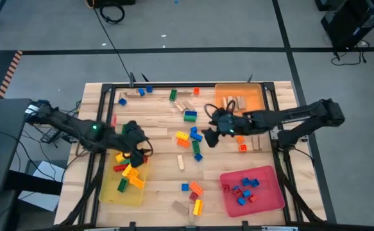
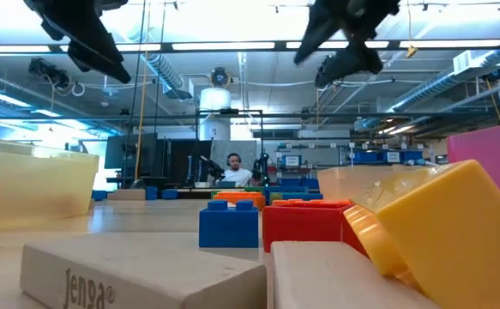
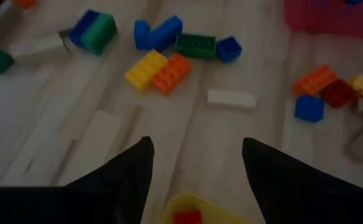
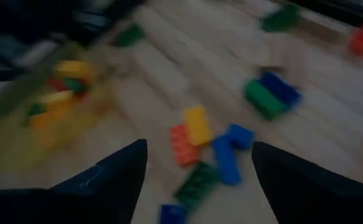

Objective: Sort blocks by size
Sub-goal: Put the brown block into the orange bin

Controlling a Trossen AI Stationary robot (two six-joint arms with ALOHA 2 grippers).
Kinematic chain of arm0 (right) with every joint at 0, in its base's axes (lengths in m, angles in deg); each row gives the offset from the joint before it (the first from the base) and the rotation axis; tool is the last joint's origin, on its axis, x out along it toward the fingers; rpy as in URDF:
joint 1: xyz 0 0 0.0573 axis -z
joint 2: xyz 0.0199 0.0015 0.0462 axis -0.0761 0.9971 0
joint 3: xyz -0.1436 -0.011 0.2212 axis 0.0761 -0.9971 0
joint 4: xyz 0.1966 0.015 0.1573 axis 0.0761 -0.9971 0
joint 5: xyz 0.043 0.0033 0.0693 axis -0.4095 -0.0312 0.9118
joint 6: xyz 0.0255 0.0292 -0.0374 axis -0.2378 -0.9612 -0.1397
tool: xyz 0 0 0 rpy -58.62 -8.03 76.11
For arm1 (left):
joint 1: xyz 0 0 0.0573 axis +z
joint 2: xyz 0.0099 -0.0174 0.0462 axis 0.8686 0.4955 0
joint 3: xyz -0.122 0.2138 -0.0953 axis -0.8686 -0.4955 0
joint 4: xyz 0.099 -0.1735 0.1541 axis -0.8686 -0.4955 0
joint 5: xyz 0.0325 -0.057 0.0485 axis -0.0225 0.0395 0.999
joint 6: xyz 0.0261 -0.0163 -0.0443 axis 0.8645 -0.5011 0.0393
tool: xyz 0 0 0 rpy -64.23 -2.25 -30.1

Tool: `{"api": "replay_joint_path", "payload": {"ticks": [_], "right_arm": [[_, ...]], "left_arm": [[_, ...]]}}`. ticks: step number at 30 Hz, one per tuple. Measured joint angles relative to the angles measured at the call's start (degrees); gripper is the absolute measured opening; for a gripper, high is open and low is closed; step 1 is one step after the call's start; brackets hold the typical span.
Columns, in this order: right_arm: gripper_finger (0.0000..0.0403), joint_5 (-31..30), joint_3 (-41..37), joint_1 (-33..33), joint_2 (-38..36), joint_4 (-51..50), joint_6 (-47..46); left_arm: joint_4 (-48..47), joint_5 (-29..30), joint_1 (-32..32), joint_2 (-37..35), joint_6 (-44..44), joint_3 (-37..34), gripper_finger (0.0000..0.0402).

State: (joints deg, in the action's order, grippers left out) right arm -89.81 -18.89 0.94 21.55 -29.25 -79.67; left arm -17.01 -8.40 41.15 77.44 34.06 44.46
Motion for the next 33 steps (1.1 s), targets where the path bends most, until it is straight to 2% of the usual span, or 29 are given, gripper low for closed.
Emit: {"api": "replay_joint_path", "payload": {"ticks": [6, 12, 18, 24, 27, 33], "right_arm": [[0.0305, 4.8, 9.7, 7.1, 6.6, -28.8, -10.6], [0.0305, 6.9, 7.6, 9.2, 5.0, -46.0, -18.6], [0.0304, 13.2, -3.4, 9.6, -1.4, -44.6, -27.2], [0.0296, 19.9, -13.5, 9.6, -5.0, -41.6, -33.4], [0.0293, 20.4, -16.8, 10.4, -5.1, -41.4, -32.2], [0.0293, 20.4, -21.4, 14.3, -3.7, -37.5, -22.6]], "left_arm": [[1.5, -0.2, 5.4, -8.9, 4.4, -6.2, 0.0252], [2.2, -0.4, 9.4, -12.9, 9.3, -7.4, 0.0252], [3.2, -0.4, 13.6, -13.8, 16.5, -7.3, 0.0252], [4.2, -1.5, 17.3, -13.7, 19.7, -7.3, 0.0252], [6.0, -1.5, 18.5, -13.6, 19.8, -7.3, 0.0252], [12.4, -1.5, 19.2, -13.6, 19.6, -7.3, 0.0252]]}}
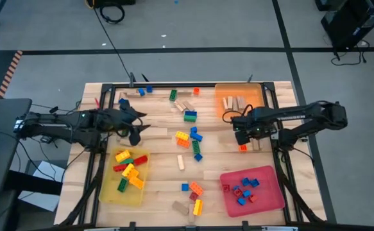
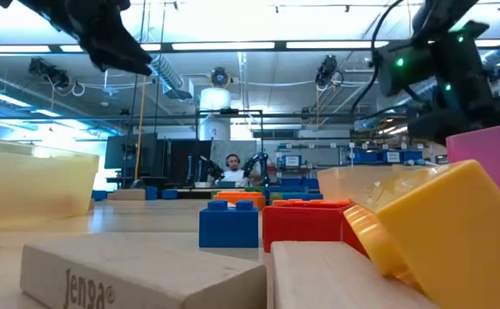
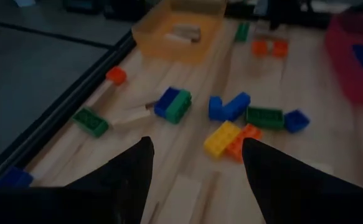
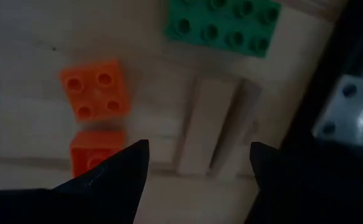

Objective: Sort blocks by size
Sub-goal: Put the brown block into the orange bin

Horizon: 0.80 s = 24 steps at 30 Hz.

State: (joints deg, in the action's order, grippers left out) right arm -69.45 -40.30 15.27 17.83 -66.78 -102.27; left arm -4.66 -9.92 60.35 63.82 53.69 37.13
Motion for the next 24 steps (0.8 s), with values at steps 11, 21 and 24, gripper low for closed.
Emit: {"api": "replay_joint_path", "payload": {"ticks": [11, 21, 24], "right_arm": [[0.0286, 0.8, -7.4, 3.1, 1.0, 10.3, 6.3], [0.0256, 2.2, -11.4, 3.2, 0.8, 15.8, 7.0], [0.0213, 2.4, -11.4, 3.2, 0.8, 16.7, 6.9]], "left_arm": [[3.0, 0.0, 0.0, 0.0, -5.1, 0.0, 0.0252], [4.0, 0.0, 0.0, 0.0, -6.0, 0.0, 0.0252], [3.9, 0.0, 0.0, 0.1, -6.0, 0.1, 0.0252]]}}
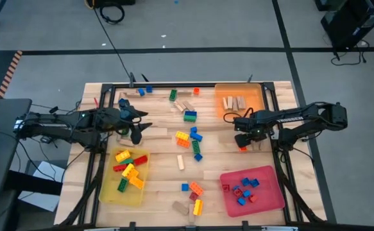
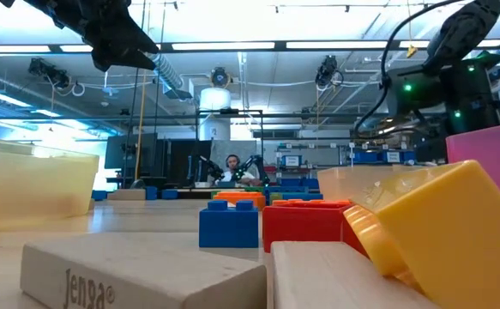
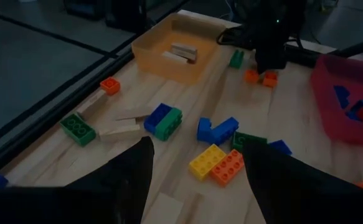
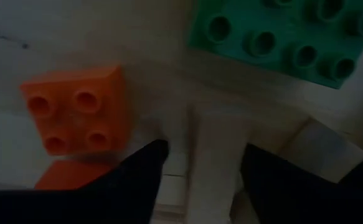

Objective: Sort blocks by size
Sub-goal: Put the brown block into the orange bin

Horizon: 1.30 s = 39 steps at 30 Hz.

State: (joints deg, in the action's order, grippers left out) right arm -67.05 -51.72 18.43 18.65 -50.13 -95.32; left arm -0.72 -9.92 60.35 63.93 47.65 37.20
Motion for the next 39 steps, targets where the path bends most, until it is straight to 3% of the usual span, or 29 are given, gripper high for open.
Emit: {"api": "replay_joint_path", "payload": {"ticks": [5, 14, 24, 30, 39], "right_arm": [[0.0123, 0.0, 0.0, 0.0, 0.0, 1.1, 0.9], [0.0121, -3.5, 9.0, 0.0, -1.7, -5.7, 6.0], [0.0121, -10.9, 29.9, 6.6, -1.4, -6.7, 15.1], [0.0121, -10.7, 36.7, 16.3, 4.9, -4.3, 23.8], [0.0121, -2.9, 38.5, 25.5, 19.2, 5.9, 29.0]], "left_arm": [[0.0, 0.0, 0.0, 0.0, 0.0, 0.0, 0.0252], [0.0, 0.0, 0.0, 0.0, 0.0, 0.0, 0.0252], [-0.1, 0.1, 0.0, 0.0, 0.0, 0.0, 0.0252], [-0.1, 0.1, 0.0, 0.0, 0.0, 0.0, 0.0252], [-0.1, 0.1, 0.0, 0.0, 0.1, 0.0, 0.0252]]}}
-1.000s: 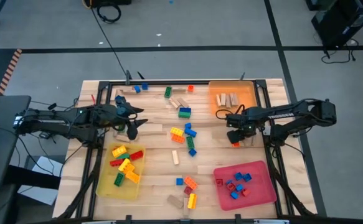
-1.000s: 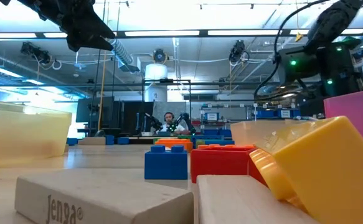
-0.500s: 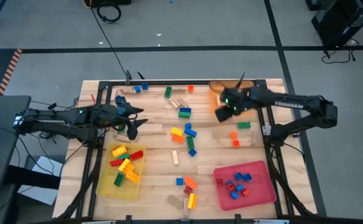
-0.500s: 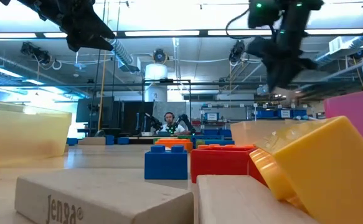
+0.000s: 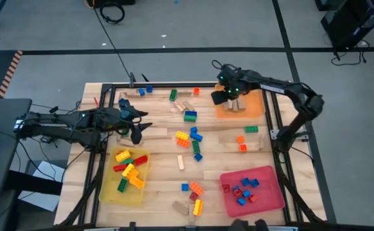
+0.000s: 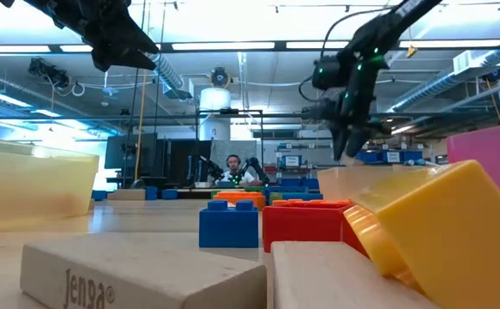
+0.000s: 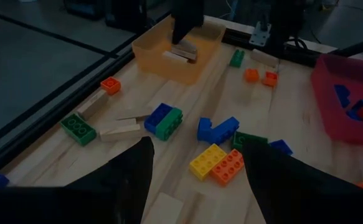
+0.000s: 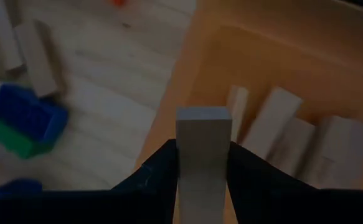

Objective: Sort blocks by size
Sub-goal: Put the brown block into the orange bin

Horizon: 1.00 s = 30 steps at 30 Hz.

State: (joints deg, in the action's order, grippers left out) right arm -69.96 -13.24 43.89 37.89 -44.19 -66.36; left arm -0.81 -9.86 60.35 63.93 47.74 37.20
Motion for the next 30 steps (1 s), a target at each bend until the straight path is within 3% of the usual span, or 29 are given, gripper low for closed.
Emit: {"api": "replay_joint_path", "payload": {"ticks": [6, 12, 15, 22, 30], "right_arm": [[0.0122, 3.5, 0.0, 1.5, 5.5, 5.2, -1.2], [0.0186, 4.0, 0.0, 1.6, 7.0, 5.9, -1.6], [0.0194, 4.0, 0.0, 1.6, 6.9, 5.9, -1.6], [0.0164, 4.0, 0.0, 1.6, 4.1, 3.7, -0.5], [0.013, 3.4, -0.4, -1.3, -8.4, -4.6, 1.2]], "left_arm": [[-0.1, 0.0, 0.0, 0.0, 0.0, 0.0, 0.0252], [-0.1, 0.0, 0.0, 0.0, 0.1, 0.0, 0.0252], [-0.1, 0.0, 0.0, 0.0, 0.1, 0.0, 0.0252], [0.0, 0.0, 0.0, 0.0, 0.0, 0.0, 0.0252], [6.0, 0.1, 0.0, 0.0, -0.3, 0.0, 0.0252]]}}
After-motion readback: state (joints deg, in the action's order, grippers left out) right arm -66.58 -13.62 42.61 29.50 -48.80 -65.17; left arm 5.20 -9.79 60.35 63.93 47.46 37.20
